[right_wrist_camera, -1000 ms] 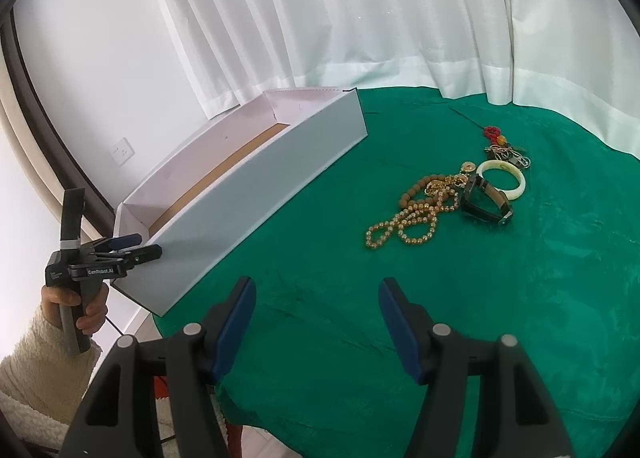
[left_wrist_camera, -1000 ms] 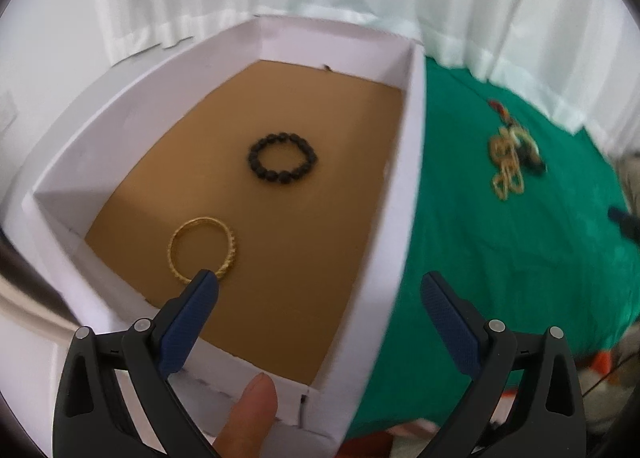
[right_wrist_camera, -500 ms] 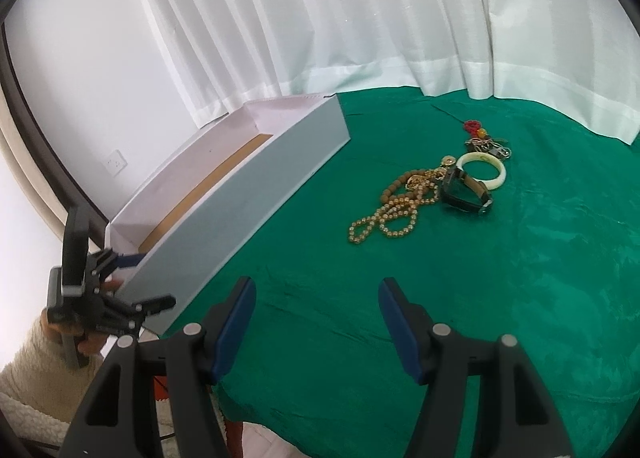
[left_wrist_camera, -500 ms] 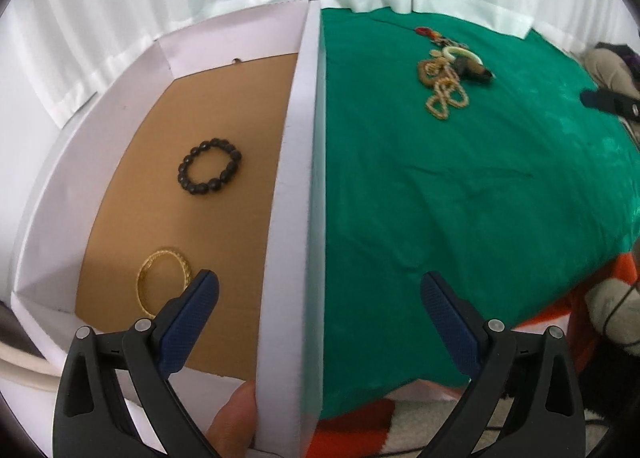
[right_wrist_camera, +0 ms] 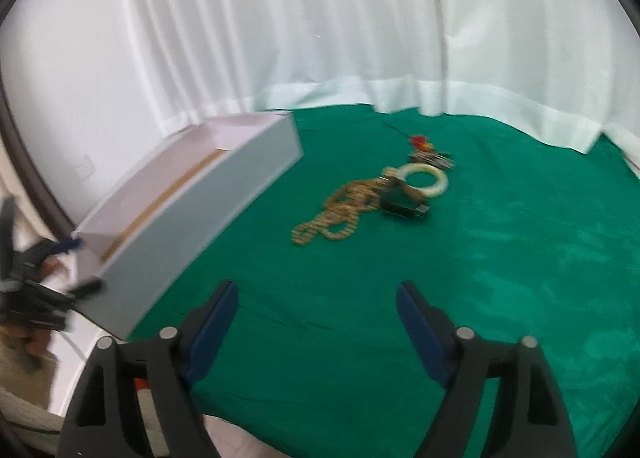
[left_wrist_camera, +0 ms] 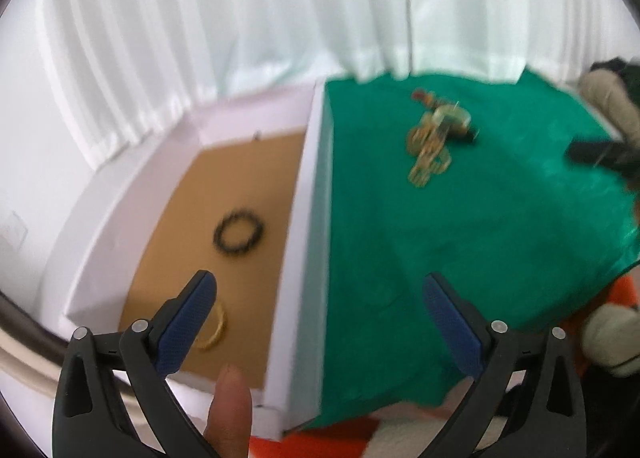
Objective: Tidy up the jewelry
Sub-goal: 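Withdraw both tools from the box back over the jewelry pile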
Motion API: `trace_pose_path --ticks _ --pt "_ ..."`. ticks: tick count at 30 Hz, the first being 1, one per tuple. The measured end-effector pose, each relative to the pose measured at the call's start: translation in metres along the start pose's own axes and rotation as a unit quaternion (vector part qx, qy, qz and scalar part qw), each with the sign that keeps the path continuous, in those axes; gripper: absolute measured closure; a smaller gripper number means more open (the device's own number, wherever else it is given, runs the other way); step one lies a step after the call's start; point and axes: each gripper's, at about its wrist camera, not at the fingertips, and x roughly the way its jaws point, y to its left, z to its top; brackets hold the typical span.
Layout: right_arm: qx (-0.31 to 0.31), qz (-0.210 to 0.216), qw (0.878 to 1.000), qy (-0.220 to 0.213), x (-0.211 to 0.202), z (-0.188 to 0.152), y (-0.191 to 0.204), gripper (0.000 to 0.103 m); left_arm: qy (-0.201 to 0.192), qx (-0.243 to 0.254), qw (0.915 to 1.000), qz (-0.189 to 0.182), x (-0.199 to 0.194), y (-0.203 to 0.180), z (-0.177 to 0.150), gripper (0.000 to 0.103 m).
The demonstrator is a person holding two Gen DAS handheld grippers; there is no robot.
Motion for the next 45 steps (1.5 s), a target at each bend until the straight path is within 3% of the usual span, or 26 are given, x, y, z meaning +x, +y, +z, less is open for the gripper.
trace_pose_path --ticks 4,7,8,11,15,18,24,29,34,38,45 --pt "0.020 -0.028 0.999 -0.016 -0.014 -0.013 -0.021 0.013 -0.057 0.012 0.9976 -0.037 -0.024 -0.035 0.018 0.000" --pt "0.012 -0.046 0.998 -0.049 -0.030 -0.021 -0.030 0.000 -0.089 0.021 0.9924 -0.082 -0.034 -0.069 0.026 0.000" --pt "0.000 -0.060 0.997 -0.057 -0.035 -0.024 -0.032 0.000 -0.091 0.025 0.9911 -0.093 -0.034 -0.079 0.029 0.000" --pt "-0.022 -0.076 0.995 -0.061 -0.044 -0.033 -0.037 0.000 -0.078 0.065 0.9867 -0.127 -0.026 -0.114 0.031 0.000" --pt "-0.025 -0.079 0.995 -0.051 -0.046 -0.046 -0.043 0.000 -0.059 0.124 0.9844 -0.110 -0.009 -0.153 0.019 0.000" --pt "-0.030 -0.084 0.996 -0.029 -0.042 -0.058 -0.043 0.000 -0.015 0.140 0.9836 -0.113 0.006 -0.165 0.008 0.000" --pt "0.007 -0.090 0.996 0.009 -0.033 -0.066 -0.054 0.000 0.050 0.072 0.9908 -0.103 0.037 -0.149 0.009 0.000" --pt "-0.013 -0.092 0.996 -0.002 -0.040 -0.068 -0.047 0.000 0.084 0.000 0.9934 -0.078 0.058 -0.114 0.002 0.000" --pt "-0.023 -0.079 0.997 0.010 -0.030 -0.069 -0.037 0.000 0.101 -0.021 0.9927 -0.062 0.069 -0.104 -0.006 0.000" --pt "-0.013 -0.088 0.995 0.043 -0.013 -0.068 -0.035 0.000 0.104 -0.035 0.9916 -0.068 0.073 -0.100 -0.002 0.000" --pt "-0.024 -0.112 0.992 0.056 -0.004 -0.073 -0.032 0.000 0.112 -0.042 0.9913 -0.056 0.089 -0.102 0.003 0.000"
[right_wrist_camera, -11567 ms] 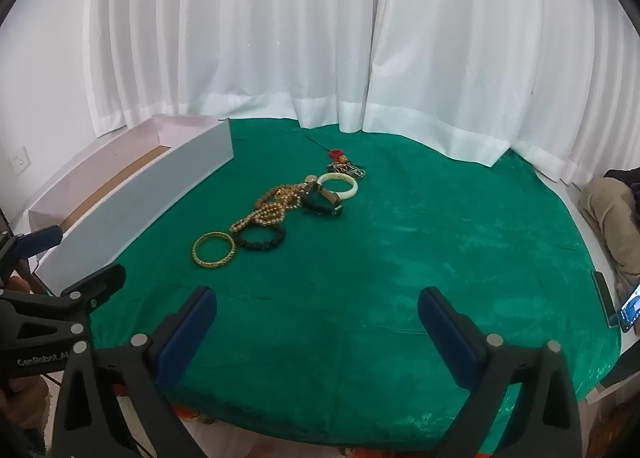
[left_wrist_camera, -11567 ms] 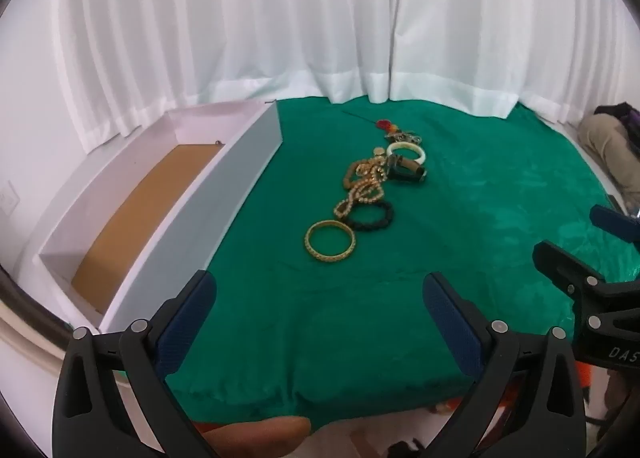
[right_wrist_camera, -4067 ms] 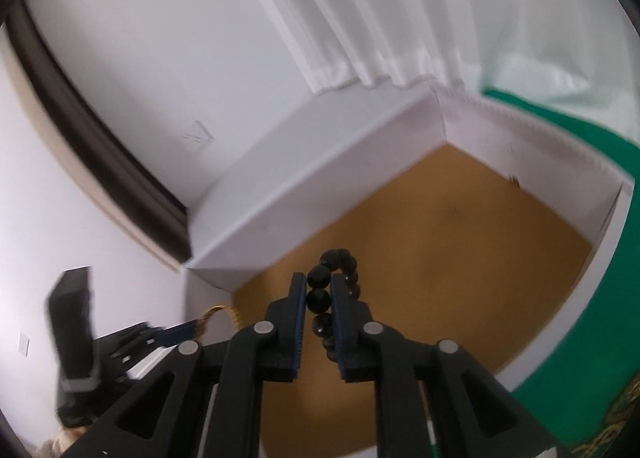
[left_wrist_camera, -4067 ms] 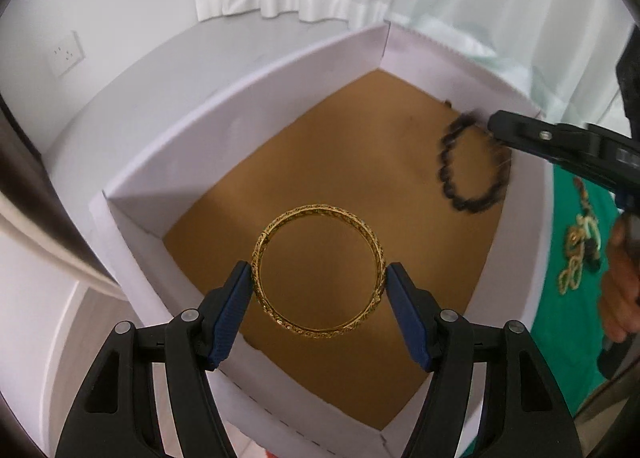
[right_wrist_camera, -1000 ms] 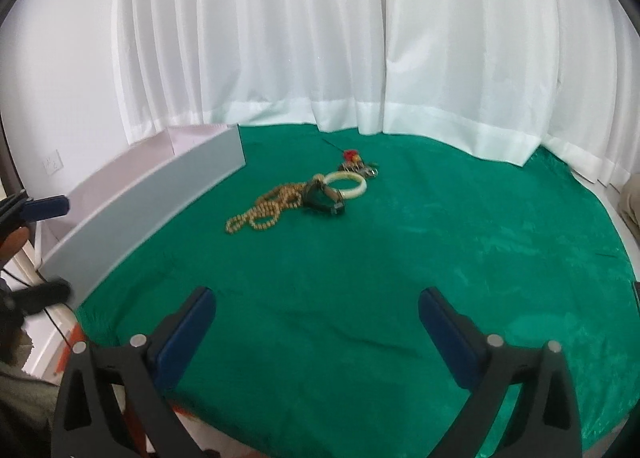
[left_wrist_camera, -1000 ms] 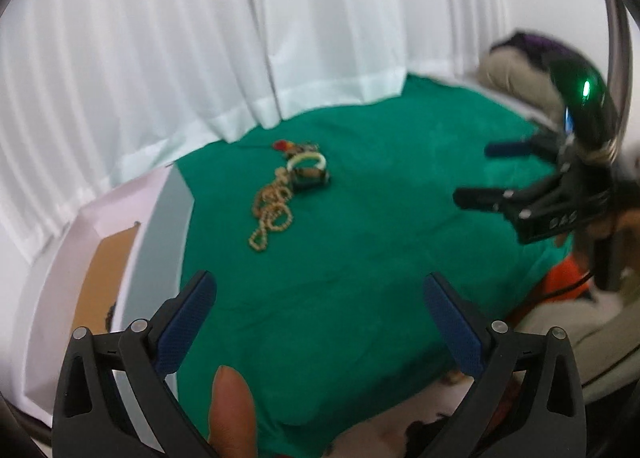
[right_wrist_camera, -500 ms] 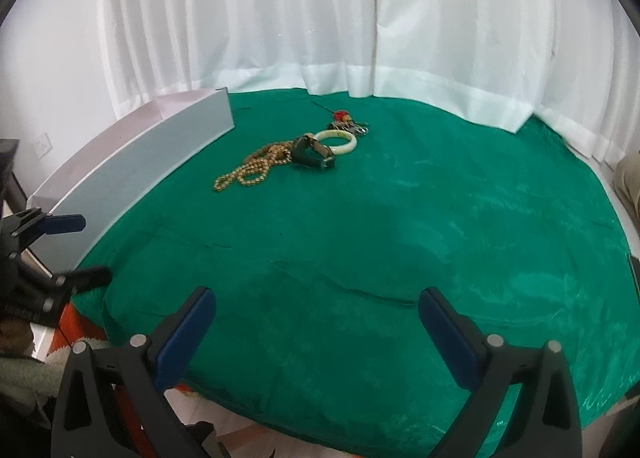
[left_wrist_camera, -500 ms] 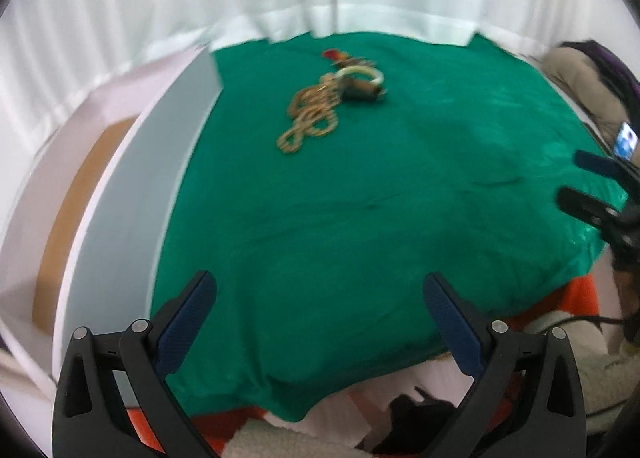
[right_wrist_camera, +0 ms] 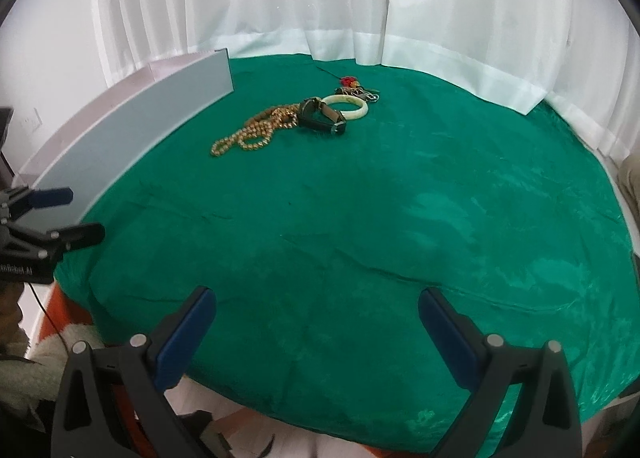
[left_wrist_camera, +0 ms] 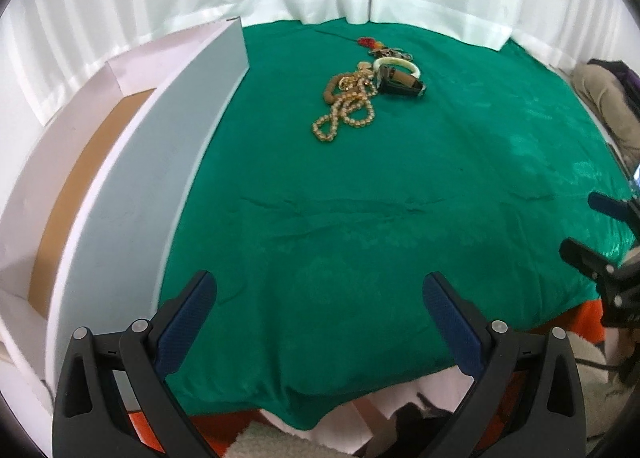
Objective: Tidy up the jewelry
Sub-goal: 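Withdraw both tools from the box back over the jewelry pile, then grasp the gold bead necklace with the left gripper while the right gripper grasps the watch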
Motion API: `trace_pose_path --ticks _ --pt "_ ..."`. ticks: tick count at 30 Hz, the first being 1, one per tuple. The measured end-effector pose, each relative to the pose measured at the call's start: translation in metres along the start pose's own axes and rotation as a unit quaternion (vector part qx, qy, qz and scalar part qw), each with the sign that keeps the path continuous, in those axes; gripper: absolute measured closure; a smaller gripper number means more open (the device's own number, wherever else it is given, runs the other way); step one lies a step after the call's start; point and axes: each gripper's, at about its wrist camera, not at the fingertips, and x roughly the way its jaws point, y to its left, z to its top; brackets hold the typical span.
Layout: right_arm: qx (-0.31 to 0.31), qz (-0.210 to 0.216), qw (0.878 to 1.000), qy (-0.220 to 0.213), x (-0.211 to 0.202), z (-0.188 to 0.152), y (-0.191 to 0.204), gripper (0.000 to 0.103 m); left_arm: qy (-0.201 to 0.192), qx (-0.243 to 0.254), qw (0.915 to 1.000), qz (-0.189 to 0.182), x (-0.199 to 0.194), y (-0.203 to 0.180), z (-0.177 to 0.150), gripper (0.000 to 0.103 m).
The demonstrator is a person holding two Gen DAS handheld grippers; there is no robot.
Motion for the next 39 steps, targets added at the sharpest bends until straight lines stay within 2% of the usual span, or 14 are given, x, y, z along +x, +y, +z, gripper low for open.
trace_pose_path --ticks 5,10,15,19,25,29,31,33,34,35,37,39 --pt "0.008 0.007 1.000 0.009 0.004 -0.001 -0.004 0.000 0.002 0.007 1.0000 0.002 0.013 -0.004 0.007 0.000" --pt "0.025 0.023 0.999 0.016 0.012 -0.001 -0.009 0.000 0.011 -0.007 0.9996 -0.024 0.033 -0.002 0.027 0.000" --pt "0.034 0.035 0.999 0.014 0.012 -0.003 -0.014 0.000 0.008 -0.034 0.9980 -0.053 0.048 0.000 0.073 0.000" --pt "0.048 0.042 0.998 0.012 0.012 -0.005 -0.020 0.000 0.010 -0.027 0.9974 -0.066 0.081 -0.008 0.118 0.000" --pt "0.060 0.053 0.997 0.006 0.008 -0.009 -0.025 0.000 0.046 -0.004 0.9984 -0.032 0.155 -0.023 0.152 0.001" --pt "0.064 0.057 0.996 0.006 0.008 -0.012 -0.029 0.000 0.052 -0.006 0.9985 -0.015 0.175 -0.024 0.160 0.005" --pt "0.068 0.059 0.996 0.005 0.009 -0.012 -0.031 0.000 0.056 -0.013 0.9981 -0.022 0.179 -0.024 0.160 0.015" --pt "0.074 0.060 0.995 0.007 0.012 -0.013 -0.034 0.000 0.046 -0.006 0.9988 -0.014 0.176 -0.027 0.160 0.025" --pt "0.076 0.060 0.995 0.008 0.013 -0.013 -0.035 0.000 0.041 0.000 0.9990 -0.017 0.173 -0.029 0.159 0.041" --pt "0.078 0.059 0.995 0.011 0.014 -0.012 -0.036 0.000 0.037 0.007 0.9991 -0.022 0.170 -0.032 0.157 0.067" --pt "0.080 0.059 0.995 0.009 0.012 -0.012 -0.036 0.000 0.039 0.015 0.9988 -0.026 0.165 -0.035 0.154 0.087" --pt "0.079 0.057 0.995 0.005 0.010 -0.011 -0.038 0.000 0.045 0.000 0.9977 -0.052 0.158 -0.030 0.150 0.090"
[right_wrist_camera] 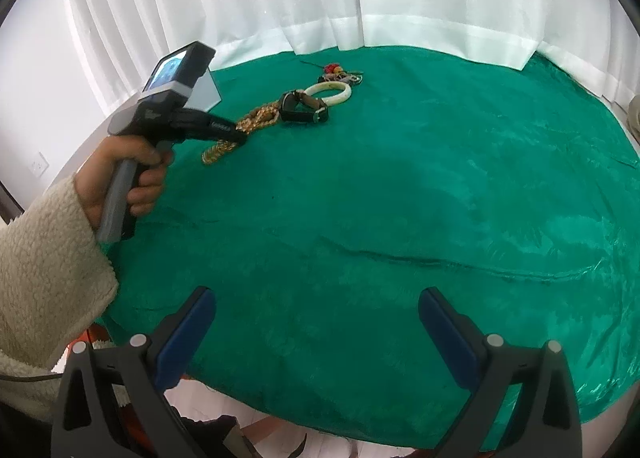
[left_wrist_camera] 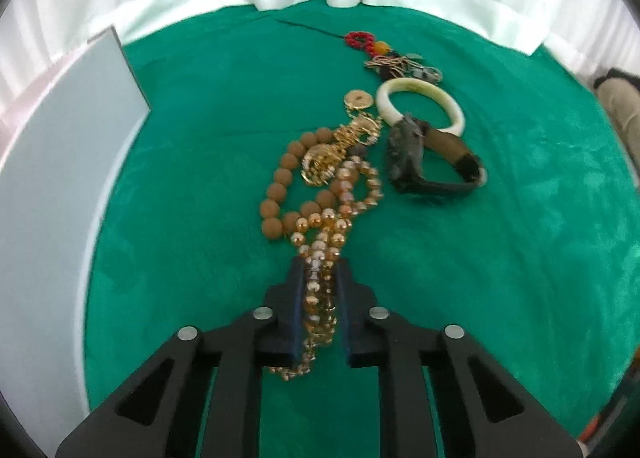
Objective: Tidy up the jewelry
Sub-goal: 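Grasp the gold bead necklace with the left gripper while the right gripper grasps the watch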
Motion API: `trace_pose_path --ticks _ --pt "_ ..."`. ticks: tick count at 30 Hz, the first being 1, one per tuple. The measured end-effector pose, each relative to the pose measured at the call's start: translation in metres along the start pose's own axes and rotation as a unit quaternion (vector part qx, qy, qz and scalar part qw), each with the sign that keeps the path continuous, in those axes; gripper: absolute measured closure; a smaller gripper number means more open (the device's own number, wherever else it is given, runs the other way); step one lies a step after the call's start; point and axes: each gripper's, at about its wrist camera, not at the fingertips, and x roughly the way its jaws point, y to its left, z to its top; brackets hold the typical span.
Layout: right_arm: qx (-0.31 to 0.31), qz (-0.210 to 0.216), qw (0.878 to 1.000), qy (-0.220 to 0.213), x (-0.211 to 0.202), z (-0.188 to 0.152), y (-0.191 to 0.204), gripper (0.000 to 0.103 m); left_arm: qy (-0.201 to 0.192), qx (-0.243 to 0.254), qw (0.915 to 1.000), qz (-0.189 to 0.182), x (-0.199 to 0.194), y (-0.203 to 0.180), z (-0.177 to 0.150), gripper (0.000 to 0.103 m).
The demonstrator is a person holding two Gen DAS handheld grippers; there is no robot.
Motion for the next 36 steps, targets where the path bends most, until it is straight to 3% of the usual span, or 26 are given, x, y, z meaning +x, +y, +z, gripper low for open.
trace_pose_path --ticks 5,9,14,16,18,20,22,23,25,27,30,32,36 --pt "0.003 0.002 1.000 -0.005 -0.006 0.006 -0.002 0.000 -0.019 -0.043 0.9970 -0.062 -0.039 0.019 -0.018 0.096" --pt "0.010 0.026 1.000 0.006 -0.007 0.025 -0.008 0.000 -0.047 -0.061 0.9939 -0.079 -0.082 0.033 -0.030 0.096" --pt "0.039 0.097 0.994 0.029 0.018 0.096 -0.018 0.000 -0.062 -0.085 0.9912 -0.080 -0.116 0.054 -0.052 0.096" --pt "0.044 0.097 0.993 0.040 0.042 0.129 -0.019 0.001 -0.060 -0.091 0.9911 -0.076 -0.117 0.058 -0.058 0.096" --pt "0.047 0.099 0.993 0.053 0.075 0.164 -0.015 0.009 -0.059 -0.095 0.9912 -0.070 -0.118 0.061 -0.065 0.096" --pt "0.064 0.129 0.986 0.086 0.113 0.193 -0.006 0.026 -0.059 -0.100 0.9912 -0.063 -0.120 0.065 -0.071 0.096" --pt "0.077 0.135 0.982 0.106 0.145 0.211 0.006 0.030 -0.057 -0.107 0.9908 -0.060 -0.121 0.070 -0.075 0.096" --pt "0.079 0.125 0.983 0.112 0.160 0.221 0.011 0.037 -0.057 -0.108 0.9907 -0.059 -0.122 0.072 -0.076 0.096" --pt "0.075 0.102 0.984 0.123 0.185 0.233 0.023 0.039 -0.058 -0.107 0.9911 -0.055 -0.124 0.075 -0.080 0.096" --pt "0.078 0.083 0.983 0.142 0.204 0.237 0.030 0.052 -0.057 -0.103 0.9917 -0.051 -0.125 0.075 -0.083 0.096" --pt "0.078 0.060 0.984 0.152 0.221 0.237 0.036 0.064 -0.058 -0.100 0.9918 -0.055 -0.128 0.074 -0.087 0.096" --pt "0.076 0.037 0.984 0.154 0.225 0.235 0.036 0.089 -0.060 -0.101 0.9911 -0.063 -0.134 0.073 -0.088 0.096" --pt "0.073 0.041 0.988 0.127 0.200 0.232 0.032 0.092 -0.086 -0.104 0.9871 -0.086 -0.165 0.071 -0.086 0.096"
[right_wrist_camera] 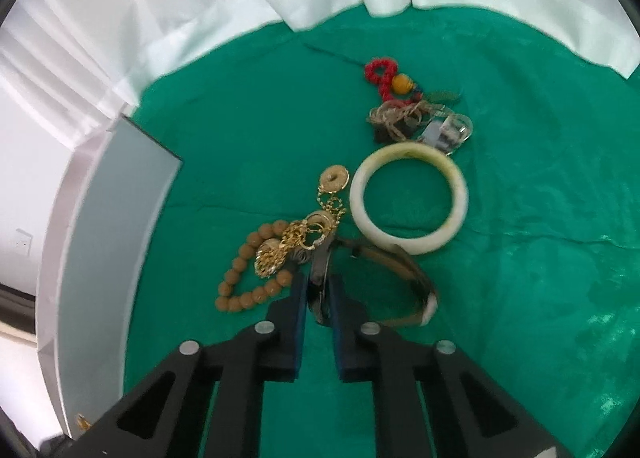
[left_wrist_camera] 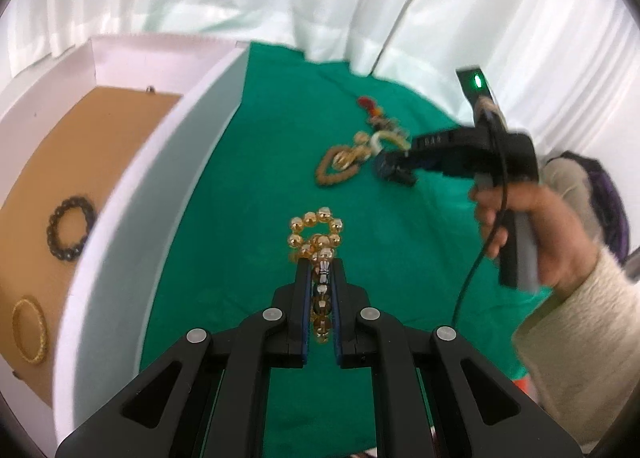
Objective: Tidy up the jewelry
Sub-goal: 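Grasp the gold bead necklace with the left gripper while the right gripper grasps the watch, then carry the necklace and watch into the white box and open both grippers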
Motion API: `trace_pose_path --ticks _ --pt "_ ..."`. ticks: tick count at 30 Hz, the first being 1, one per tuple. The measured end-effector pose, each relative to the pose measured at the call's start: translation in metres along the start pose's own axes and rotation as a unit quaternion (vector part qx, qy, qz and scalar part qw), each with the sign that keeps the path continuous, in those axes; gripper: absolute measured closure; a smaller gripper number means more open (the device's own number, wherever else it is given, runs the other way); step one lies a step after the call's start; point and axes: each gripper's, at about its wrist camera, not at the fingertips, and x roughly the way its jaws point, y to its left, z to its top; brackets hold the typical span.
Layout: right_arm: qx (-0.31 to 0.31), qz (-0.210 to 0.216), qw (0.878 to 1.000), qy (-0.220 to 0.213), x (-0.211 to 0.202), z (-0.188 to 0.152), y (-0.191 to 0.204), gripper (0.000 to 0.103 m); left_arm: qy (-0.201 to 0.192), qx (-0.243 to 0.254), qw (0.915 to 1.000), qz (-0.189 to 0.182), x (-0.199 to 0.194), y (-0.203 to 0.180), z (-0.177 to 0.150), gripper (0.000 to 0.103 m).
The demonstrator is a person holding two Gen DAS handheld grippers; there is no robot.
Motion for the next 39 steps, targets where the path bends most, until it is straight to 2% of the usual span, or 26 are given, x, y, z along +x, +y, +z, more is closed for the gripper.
trace_pose_path --ticks 4,9,15,18,22,25,28,30,34,39 --pt "-0.030 0.037 0.999 -0.026 -0.048 -0.015 0.007 0.093 -0.029 -0.020 0.9986 -0.041 -0.046 -0.003 0.013 0.096" --pt "-0.096 0.080 0.991 -0.048 -0.101 -0.033 0.044 0.093 -0.079 -0.034 0.9948 -0.054 -0.120 0.007 0.029 0.096" --pt "-0.182 0.149 0.970 -0.068 -0.139 -0.043 0.123 0.093 -0.131 -0.075 0.9882 -0.026 -0.197 0.052 0.048 0.096" --pt "-0.217 0.183 0.956 -0.067 -0.141 -0.045 0.172 0.093 -0.147 -0.092 0.9847 0.018 -0.218 0.084 0.051 0.096" --pt "-0.252 0.211 0.943 -0.051 -0.126 -0.048 0.231 0.093 -0.144 -0.124 0.9794 0.068 -0.213 0.136 0.055 0.096" --pt "-0.285 0.228 0.931 -0.023 -0.101 -0.057 0.273 0.093 -0.128 -0.144 0.9756 0.105 -0.191 0.179 0.055 0.096" --pt "-0.335 0.234 0.912 0.024 -0.069 -0.080 0.315 0.093 -0.105 -0.164 0.9716 0.135 -0.156 0.221 0.053 0.096" --pt "-0.358 0.223 0.905 0.046 -0.051 -0.098 0.331 0.093 -0.087 -0.175 0.9698 0.146 -0.136 0.245 0.050 0.097" --pt "-0.426 0.166 0.886 0.079 -0.012 -0.139 0.359 0.093 -0.050 -0.196 0.9641 0.172 -0.097 0.280 0.040 0.097" --pt "-0.477 0.124 0.865 0.095 0.018 -0.177 0.372 0.092 -0.016 -0.187 0.9612 0.202 -0.071 0.291 0.024 0.097"
